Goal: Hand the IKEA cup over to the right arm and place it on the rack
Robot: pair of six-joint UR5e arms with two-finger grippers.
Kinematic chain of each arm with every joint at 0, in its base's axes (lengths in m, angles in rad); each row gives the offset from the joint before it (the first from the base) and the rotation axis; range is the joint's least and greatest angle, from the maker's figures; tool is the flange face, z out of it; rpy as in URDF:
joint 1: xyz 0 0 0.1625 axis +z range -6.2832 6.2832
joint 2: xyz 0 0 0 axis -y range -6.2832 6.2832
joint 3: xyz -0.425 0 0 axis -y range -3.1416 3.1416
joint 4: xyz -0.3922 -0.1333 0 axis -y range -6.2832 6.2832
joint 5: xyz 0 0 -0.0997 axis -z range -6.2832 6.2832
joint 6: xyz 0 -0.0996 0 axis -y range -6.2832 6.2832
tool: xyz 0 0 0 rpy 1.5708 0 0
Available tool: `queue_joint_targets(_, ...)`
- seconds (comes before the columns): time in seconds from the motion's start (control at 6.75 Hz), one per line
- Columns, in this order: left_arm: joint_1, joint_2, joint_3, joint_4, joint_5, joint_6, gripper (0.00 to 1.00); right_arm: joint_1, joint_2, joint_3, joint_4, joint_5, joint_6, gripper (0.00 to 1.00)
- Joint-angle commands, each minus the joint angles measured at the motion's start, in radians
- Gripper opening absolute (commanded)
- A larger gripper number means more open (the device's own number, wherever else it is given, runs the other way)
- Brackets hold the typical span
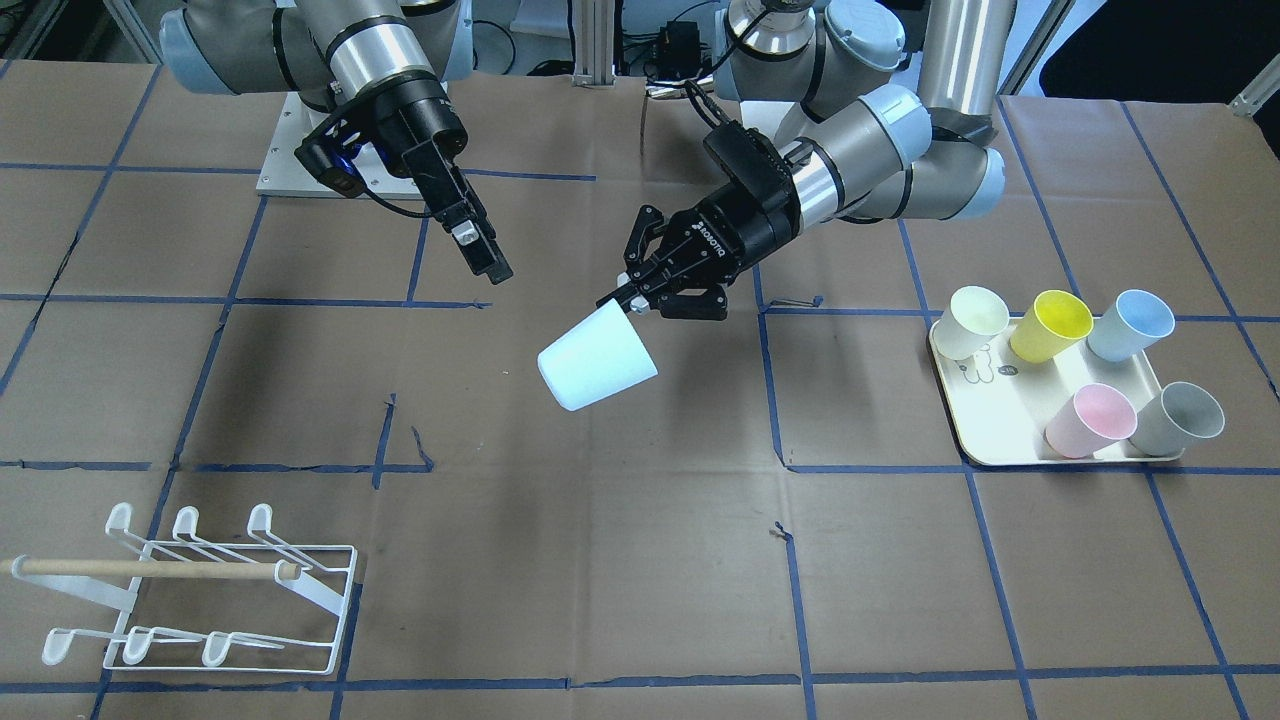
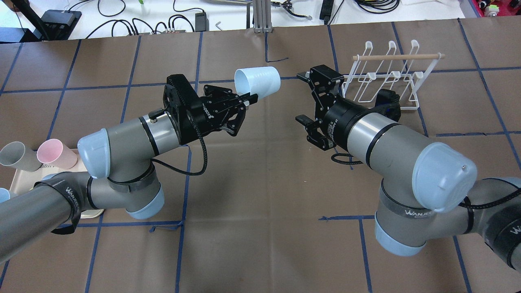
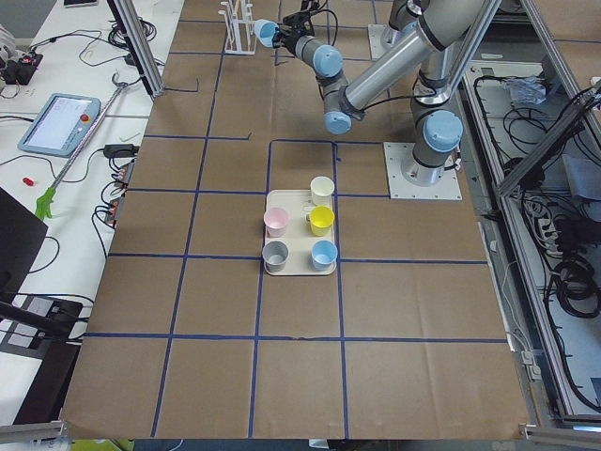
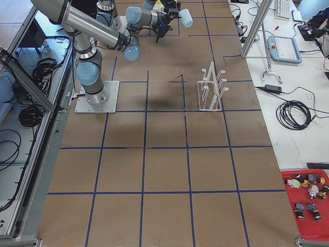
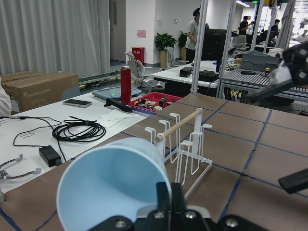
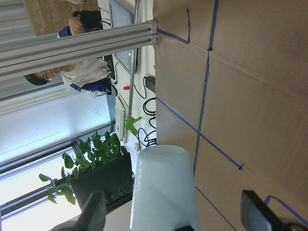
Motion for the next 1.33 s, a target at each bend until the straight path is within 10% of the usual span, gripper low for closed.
queue_joint_targets(0.0,-0.019,0.017,-0.036,0.013,-0.005,0.0,0.01,0.003,0.021,-0.007,0.001,0.004,-0.006,1.0)
queue_joint_targets(1.19,-0.055,0.024,-0.033,0.013,0.009,-0.016,0.01,0.046,0.057,-0.015,0.074,-0.008,-0.004,1.0)
